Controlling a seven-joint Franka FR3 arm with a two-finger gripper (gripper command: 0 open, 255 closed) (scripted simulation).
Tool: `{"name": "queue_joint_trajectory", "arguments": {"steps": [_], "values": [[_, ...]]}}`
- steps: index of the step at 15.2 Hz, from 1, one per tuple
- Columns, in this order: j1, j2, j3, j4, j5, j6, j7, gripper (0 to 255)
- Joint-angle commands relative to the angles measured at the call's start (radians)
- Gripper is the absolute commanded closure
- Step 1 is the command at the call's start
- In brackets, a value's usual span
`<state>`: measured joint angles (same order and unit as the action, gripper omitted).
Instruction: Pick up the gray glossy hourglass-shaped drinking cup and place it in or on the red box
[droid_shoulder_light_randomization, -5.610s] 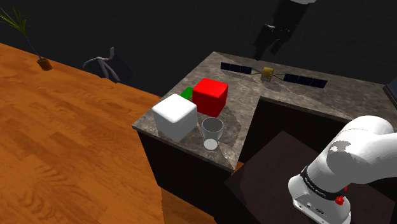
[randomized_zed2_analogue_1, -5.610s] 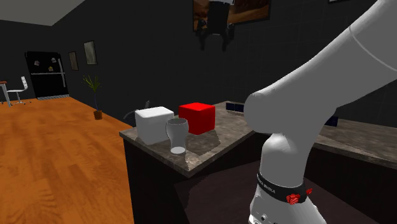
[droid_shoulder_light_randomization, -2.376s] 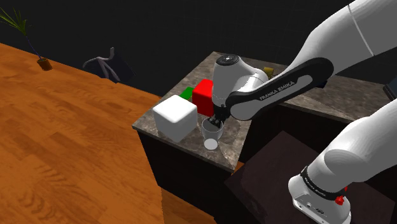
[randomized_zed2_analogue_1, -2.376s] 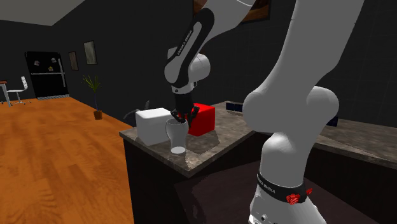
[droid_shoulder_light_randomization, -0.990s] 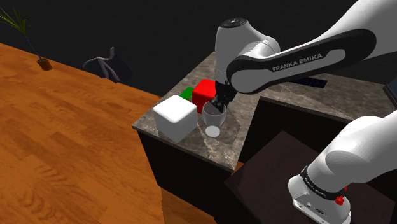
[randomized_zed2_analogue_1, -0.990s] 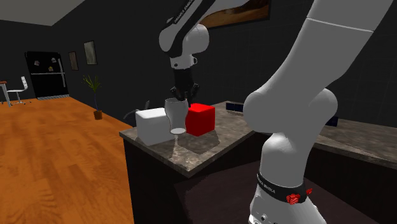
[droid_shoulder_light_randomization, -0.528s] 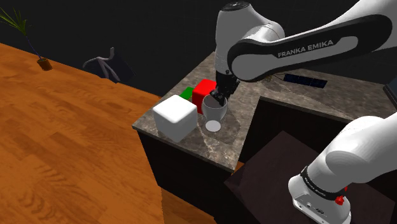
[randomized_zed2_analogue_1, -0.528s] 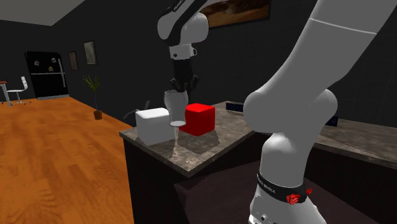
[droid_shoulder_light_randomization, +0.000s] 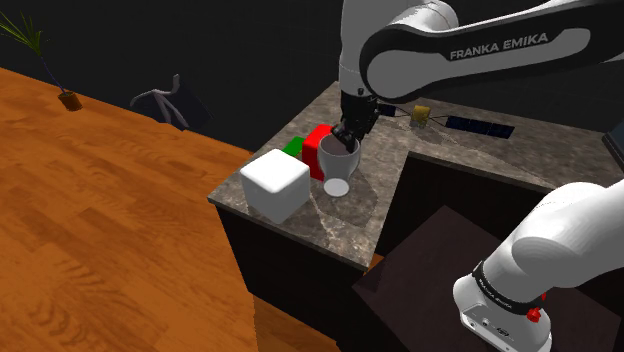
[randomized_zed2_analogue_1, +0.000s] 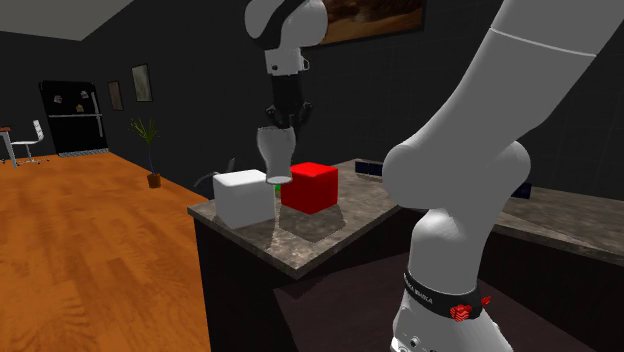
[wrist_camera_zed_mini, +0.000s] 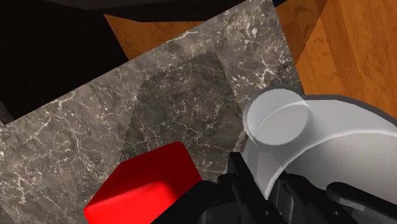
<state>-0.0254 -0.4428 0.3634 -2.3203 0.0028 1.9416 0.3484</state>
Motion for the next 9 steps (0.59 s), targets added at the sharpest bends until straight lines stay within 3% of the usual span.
{"name": "queue_joint_trajectory", "arguments": {"steps": [1, 7, 9], "values": [[0.000, -0.008, -0.004, 0.020, 0.001, -0.027, -0.005, 255], [-0.002, -0.013, -0.012, 0.094, 0.000, -0.106, -0.014, 255], [-0.024, 0.031, -0.033, 0.136, -0.021, -0.104, -0.046, 255]]}}
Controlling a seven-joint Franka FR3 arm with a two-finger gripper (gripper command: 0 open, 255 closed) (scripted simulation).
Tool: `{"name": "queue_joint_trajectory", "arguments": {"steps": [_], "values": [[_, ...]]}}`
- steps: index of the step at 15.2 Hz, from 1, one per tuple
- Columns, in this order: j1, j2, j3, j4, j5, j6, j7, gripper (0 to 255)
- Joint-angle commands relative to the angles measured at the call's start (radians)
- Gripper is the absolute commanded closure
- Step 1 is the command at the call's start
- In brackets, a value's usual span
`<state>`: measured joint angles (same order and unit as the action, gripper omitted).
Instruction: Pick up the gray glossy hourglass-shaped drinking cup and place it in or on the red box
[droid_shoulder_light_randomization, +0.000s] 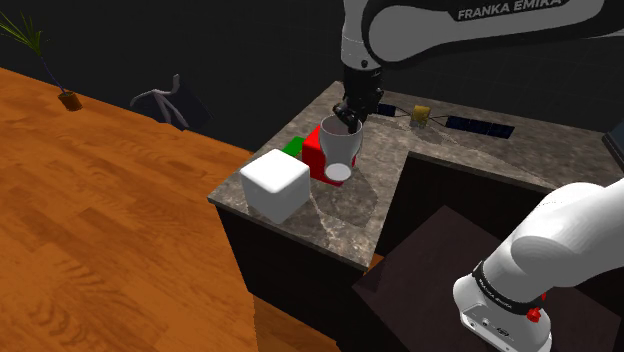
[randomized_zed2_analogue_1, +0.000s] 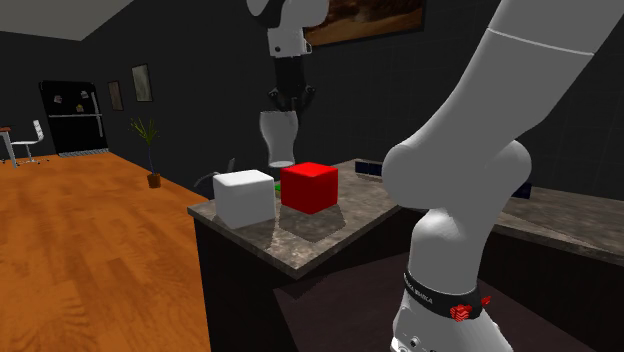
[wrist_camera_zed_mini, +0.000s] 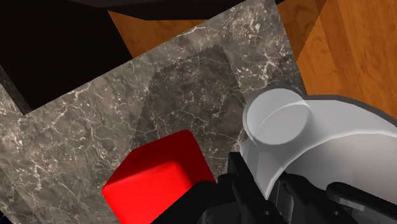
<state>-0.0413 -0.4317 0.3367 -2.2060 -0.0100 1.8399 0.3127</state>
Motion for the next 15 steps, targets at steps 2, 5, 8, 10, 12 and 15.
{"name": "queue_joint_trajectory", "arguments": {"steps": [2, 5, 8, 10, 12, 15], "values": [[-0.029, 0.067, -0.027, 0.069, -0.029, -0.001, -0.040, 255], [-0.058, 0.141, -0.054, 0.148, -0.056, -0.004, -0.082, 255], [-0.083, 0.220, -0.079, 0.238, -0.080, -0.013, -0.123, 255], [-0.099, 0.276, -0.094, 0.305, -0.095, -0.023, -0.149, 255], [-0.113, 0.334, -0.107, 0.377, -0.108, -0.036, -0.174, 255], [-0.132, 0.427, -0.126, 0.498, -0.126, -0.062, -0.211, 255]]}}
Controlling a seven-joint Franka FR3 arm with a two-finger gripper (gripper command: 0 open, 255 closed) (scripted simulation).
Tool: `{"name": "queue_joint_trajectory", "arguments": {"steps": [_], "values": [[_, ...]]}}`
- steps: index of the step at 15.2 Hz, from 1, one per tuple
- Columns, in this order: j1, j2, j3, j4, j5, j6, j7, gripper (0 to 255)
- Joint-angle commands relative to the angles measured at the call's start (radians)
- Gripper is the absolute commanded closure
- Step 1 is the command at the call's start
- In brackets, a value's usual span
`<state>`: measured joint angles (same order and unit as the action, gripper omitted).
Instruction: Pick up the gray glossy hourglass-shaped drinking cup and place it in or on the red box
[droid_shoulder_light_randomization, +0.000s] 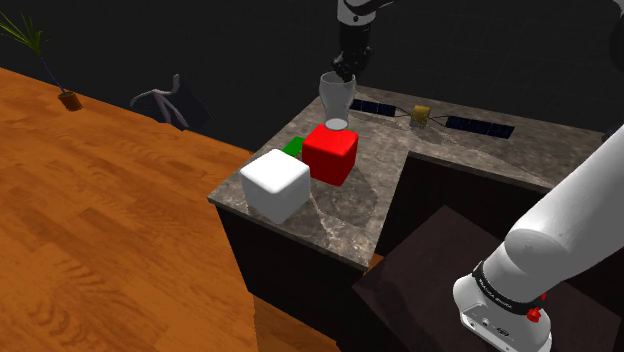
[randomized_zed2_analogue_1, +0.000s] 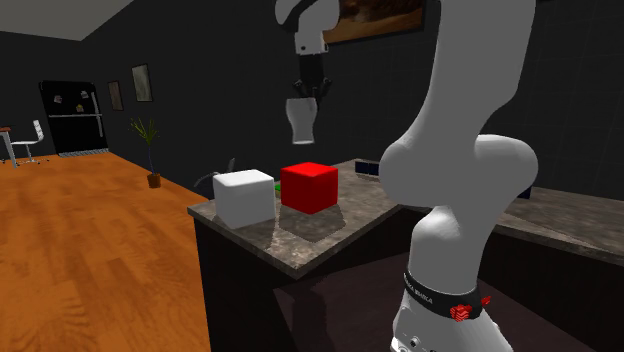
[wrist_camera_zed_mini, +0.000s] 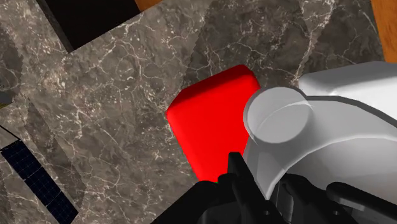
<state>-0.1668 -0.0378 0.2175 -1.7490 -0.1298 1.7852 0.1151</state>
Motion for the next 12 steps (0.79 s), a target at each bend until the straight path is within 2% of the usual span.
{"name": "queue_joint_trajectory", "arguments": {"steps": [1, 6, 7, 12], "values": [[-0.012, 0.065, -0.012, 0.085, -0.012, -0.018, -0.026, 255], [-0.034, 0.245, -0.037, 0.344, -0.038, -0.092, -0.087, 255], [-0.035, 0.256, -0.038, 0.360, -0.039, -0.097, -0.090, 255], [-0.039, 0.242, -0.039, 0.273, -0.038, -0.024, -0.083, 255]]}}
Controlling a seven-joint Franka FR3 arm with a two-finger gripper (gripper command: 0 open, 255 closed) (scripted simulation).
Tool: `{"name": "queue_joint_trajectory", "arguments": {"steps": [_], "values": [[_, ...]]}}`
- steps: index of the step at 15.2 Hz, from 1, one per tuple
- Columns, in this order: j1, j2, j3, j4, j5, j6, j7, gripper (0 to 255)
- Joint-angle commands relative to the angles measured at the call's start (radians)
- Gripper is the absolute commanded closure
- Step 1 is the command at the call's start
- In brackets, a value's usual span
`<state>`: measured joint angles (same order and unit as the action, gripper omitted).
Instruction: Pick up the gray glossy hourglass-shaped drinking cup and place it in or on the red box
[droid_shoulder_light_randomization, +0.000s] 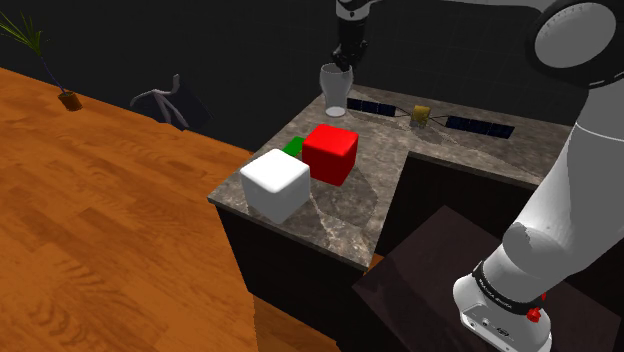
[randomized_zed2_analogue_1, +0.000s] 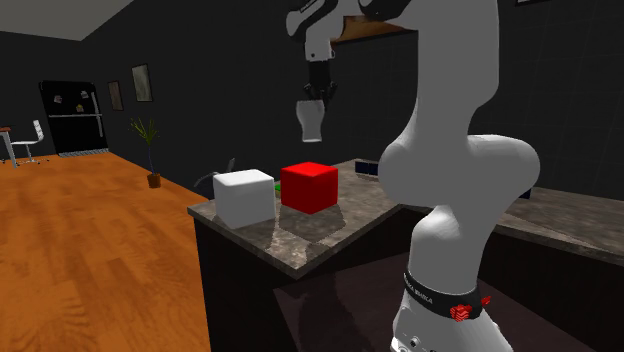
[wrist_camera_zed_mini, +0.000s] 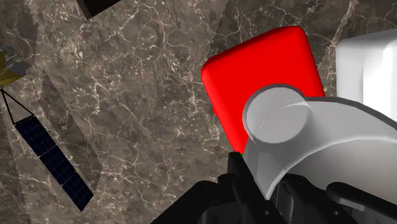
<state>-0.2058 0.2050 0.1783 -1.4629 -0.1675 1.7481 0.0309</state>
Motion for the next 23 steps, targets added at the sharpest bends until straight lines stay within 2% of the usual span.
{"name": "queue_joint_trajectory", "arguments": {"steps": [1, 18, 23], "values": [[-0.001, -0.003, 0.000, -0.029, 0.000, 0.027, 0.003, 255], [-0.007, 0.004, -0.005, -0.247, -0.012, 0.251, 0.033, 255], [-0.007, 0.004, -0.005, -0.247, -0.012, 0.251, 0.033, 255]]}}
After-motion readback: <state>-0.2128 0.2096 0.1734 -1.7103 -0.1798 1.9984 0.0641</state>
